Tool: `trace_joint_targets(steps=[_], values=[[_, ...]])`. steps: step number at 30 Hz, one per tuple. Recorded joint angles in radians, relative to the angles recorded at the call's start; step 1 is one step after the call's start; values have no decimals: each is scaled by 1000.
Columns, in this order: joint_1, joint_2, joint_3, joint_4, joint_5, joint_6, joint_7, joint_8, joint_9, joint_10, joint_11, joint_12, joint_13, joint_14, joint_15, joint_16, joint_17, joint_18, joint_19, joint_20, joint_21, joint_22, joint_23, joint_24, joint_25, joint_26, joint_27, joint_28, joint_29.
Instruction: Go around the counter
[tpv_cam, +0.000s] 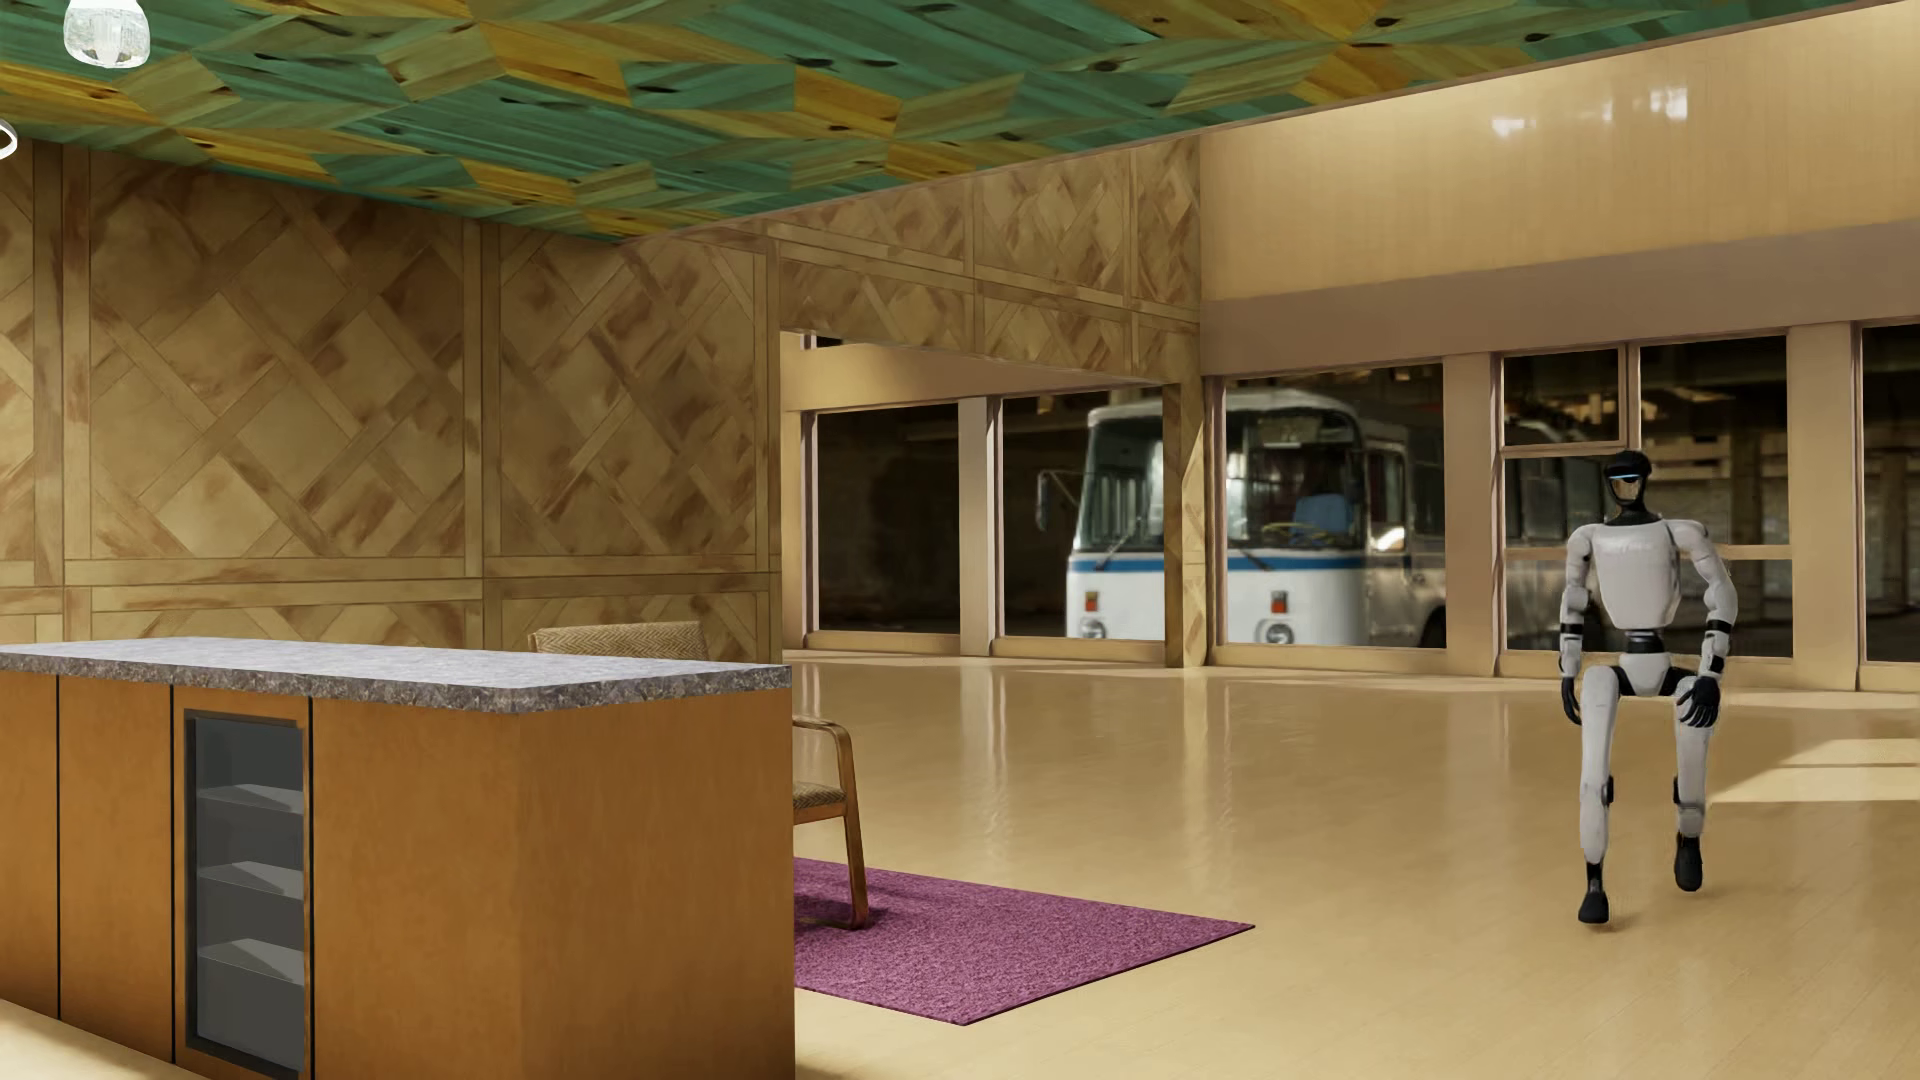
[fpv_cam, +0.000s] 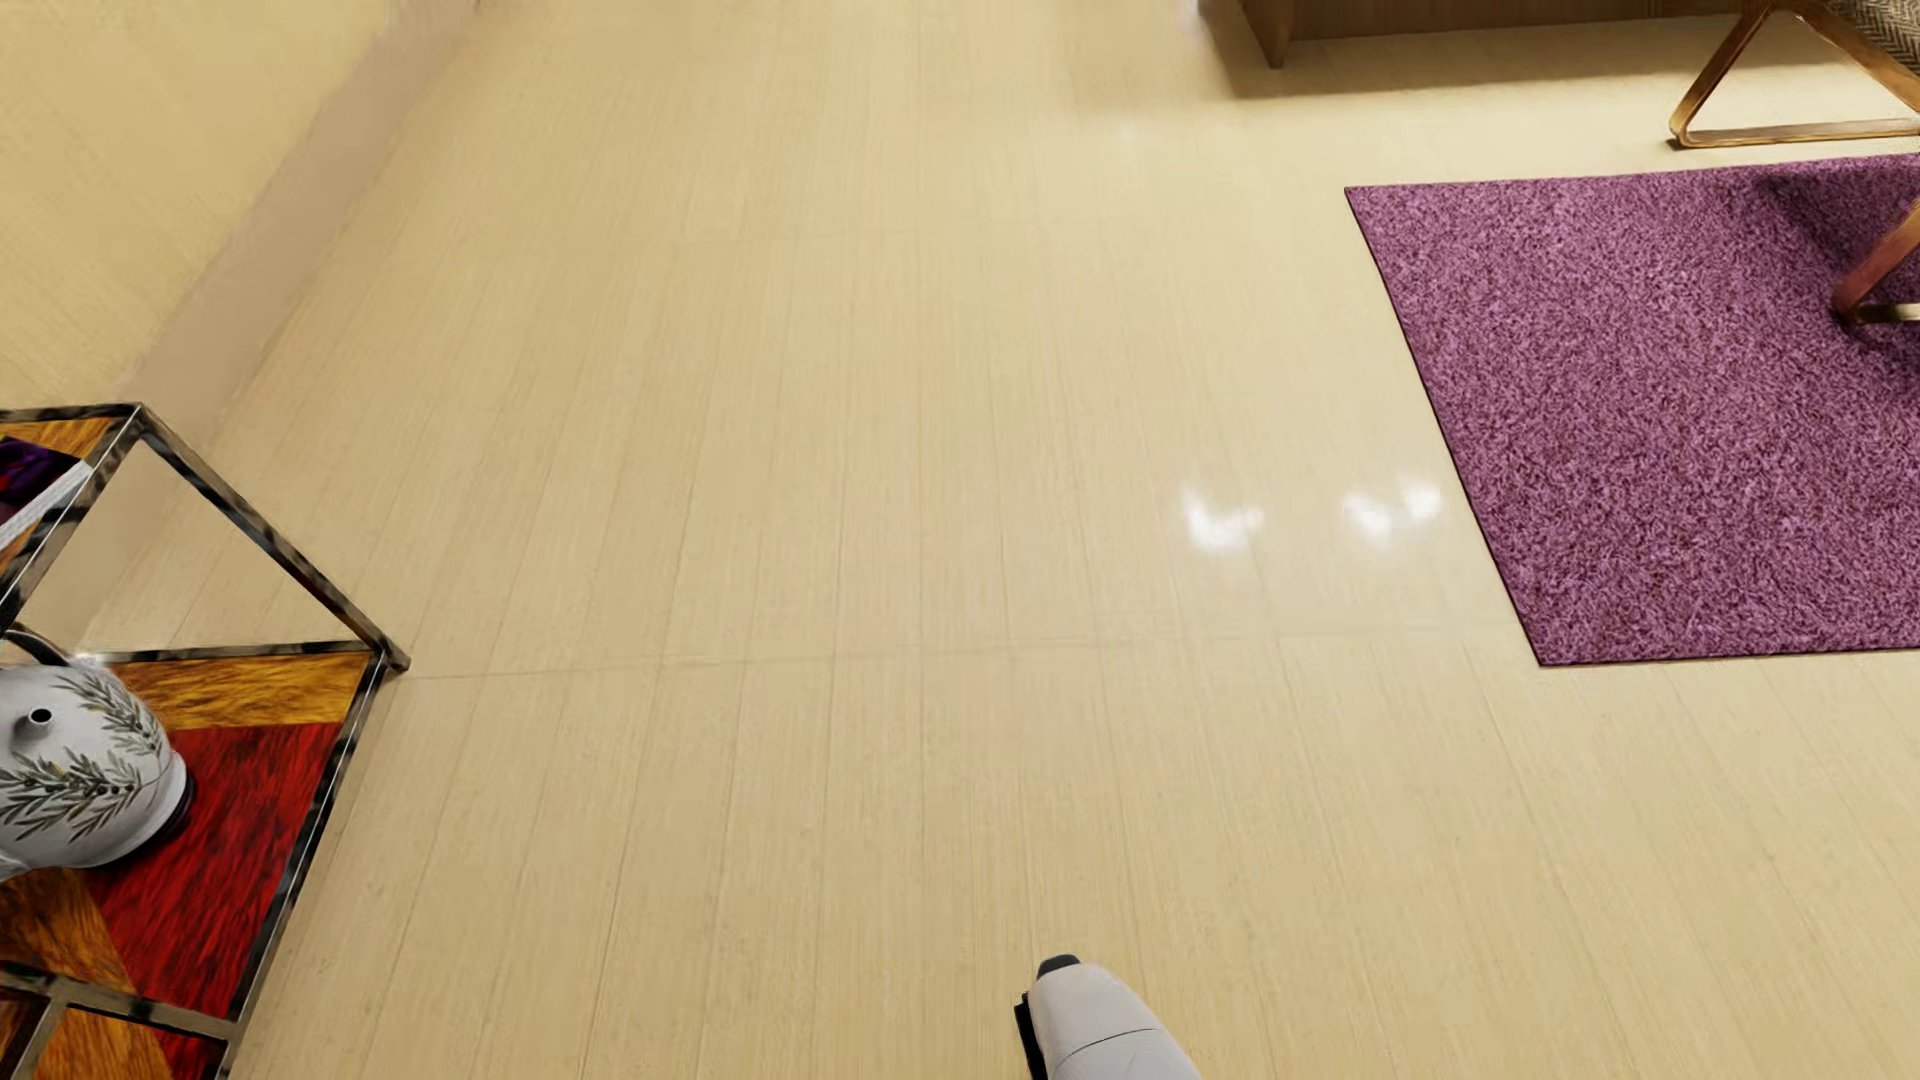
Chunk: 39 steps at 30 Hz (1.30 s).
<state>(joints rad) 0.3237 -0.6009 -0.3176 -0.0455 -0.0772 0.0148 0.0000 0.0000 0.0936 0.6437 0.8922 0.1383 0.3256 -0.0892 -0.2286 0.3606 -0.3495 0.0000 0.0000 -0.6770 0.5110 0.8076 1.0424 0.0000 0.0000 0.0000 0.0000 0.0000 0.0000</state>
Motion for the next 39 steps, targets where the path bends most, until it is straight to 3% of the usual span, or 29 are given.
trace_joint_targets(steps=[1,2,4,5,8,9,10,11,12,13,15,17,18,20,22,24,26,27,28,29,30,31,32,33,34,36,39], values=[[-76,48,25,2,18,-11,0,0,-1,174,12,18,-8,148,-39,-2,5,0,0,-11,0,41,-1,0,0,0,0,0,0],[-180,111,54,4,38,-20,0,0,7,383,3,34,-16,224,-72,1,9,0,0,-21,-5,66,-22,0,0,0,0,0,0],[-391,268,148,-2,69,-43,0,0,27,672,-56,80,-36,199,-120,5,12,0,0,2,-9,71,-88,0,0,0,0,0,0],[-497,354,201,-16,68,-61,0,0,31,683,-112,99,-51,187,-126,5,11,0,0,8,-14,72,-123,0,0,0,0,0,0],[-721,629,352,-40,58,-99,0,0,42,269,-307,138,-71,316,-121,18,-4,0,0,1,-60,77,-239,0,0,0,0,0,0],[-763,708,399,-33,52,-106,0,0,37,84,-355,150,-85,313,-140,22,-15,0,0,5,-54,70,-273,0,0,0,0,0,0],[-805,772,428,-27,50,-107,0,0,27,-63,-384,156,-101,202,-165,23,-26,0,0,9,-62,65,-304,0,0,0,0,0,0],[-836,830,452,-18,45,-109,0,0,21,-147,-395,163,-120,26,-189,26,-35,0,0,10,-65,59,-323,0,0,0,0,0,0],[-855,872,478,-3,34,-116,0,0,20,-151,-390,167,-139,-73,-200,28,-39,0,0,12,-67,57,-328,0,0,0,0,0,0],[-876,899,503,5,27,-121,0,0,20,-127,-369,170,-149,5,-186,26,-36,0,0,17,-79,62,-322,0,0,0,0,0,0],[-934,903,530,-29,-22,-148,0,0,8,-9,-238,173,-129,330,-18,19,-17,0,0,12,-111,86,-280,0,0,0,0,0,0],[-873,782,460,-108,-59,-168,0,0,-12,85,85,158,-94,358,250,11,-4,0,0,-12,-89,123,-213,0,0,0,0,0,0],[-811,671,423,-148,-79,-172,0,0,-18,85,278,147,-74,312,250,2,-4,0,0,13,-77,131,-205,0,0,0,0,0,0],[-597,485,328,-169,-68,-147,0,0,-4,2,456,115,-44,164,31,0,-3,0,0,54,-63,120,-188,0,0,0,0,0,0],[-396,323,201,-142,-45,-97,0,0,-1,-99,340,80,-16,12,-46,24,-8,0,0,58,-63,53,-170,0,0,0,0,0,0],[-202,223,109,-101,-49,-69,0,0,10,-192,53,48,6,-147,-19,56,-19,0,0,77,-72,-54,-169,0,0,0,0,0,0],[-75,151,63,-85,-72,-71,0,0,-10,-229,-285,0,23,-278,53,75,-14,0,0,122,-84,-109,-162,0,0,0,0,0,0],[-31,123,48,-76,-84,-72,0,0,-25,-230,-500,-21,27,-302,179,82,-14,0,0,133,-77,-128,-151,0,0,0,0,0,0],[14,102,25,-56,-101,-70,0,0,-30,-221,-567,-37,32,-293,236,81,-14,0,0,144,-75,-131,-138,0,0,0,0,0,0],[56,78,1,-19,-103,-63,0,0,-28,-193,-338,-34,38,-245,76,75,-11,0,0,175,-75,-138,-124,0,0,0,0,0,0],[75,53,-13,17,-92,-54,0,0,-37,-133,-228,-15,43,-151,42,64,-5,0,0,195,-67,-136,-100,0,0,0,0,0,0],[57,37,-12,50,-65,-36,0,0,-54,-21,-121,9,47,11,79,42,0,0,0,194,-59,-96,-63,0,0,0,0,0,0],[7,58,5,72,-21,-19,0,0,-52,152,-39,29,43,197,64,17,2,0,0,199,-57,-39,-30,0,0,0,0,0,0],[-87,121,25,83,30,-12,0,0,-37,378,-14,50,37,307,13,10,8,0,0,196,-73,-3,-30,0,0,0,0,0,0],[-199,208,58,83,84,-7,0,0,-19,590,-39,58,36,295,-28,6,11,0,0,163,-89,25,-56,0,0,0,0,0,0],[-411,406,173,14,97,-47,0,0,-1,738,-140,84,15,172,-52,-14,9,0,0,137,-89,61,-124,0,0,0,0,0,0],[-656,681,327,-44,79,-94,0,0,0,310,-316,153,-12,304,-71,-17,-10,0,0,83,-120,99,-268,0,0,0,0,0,0]])
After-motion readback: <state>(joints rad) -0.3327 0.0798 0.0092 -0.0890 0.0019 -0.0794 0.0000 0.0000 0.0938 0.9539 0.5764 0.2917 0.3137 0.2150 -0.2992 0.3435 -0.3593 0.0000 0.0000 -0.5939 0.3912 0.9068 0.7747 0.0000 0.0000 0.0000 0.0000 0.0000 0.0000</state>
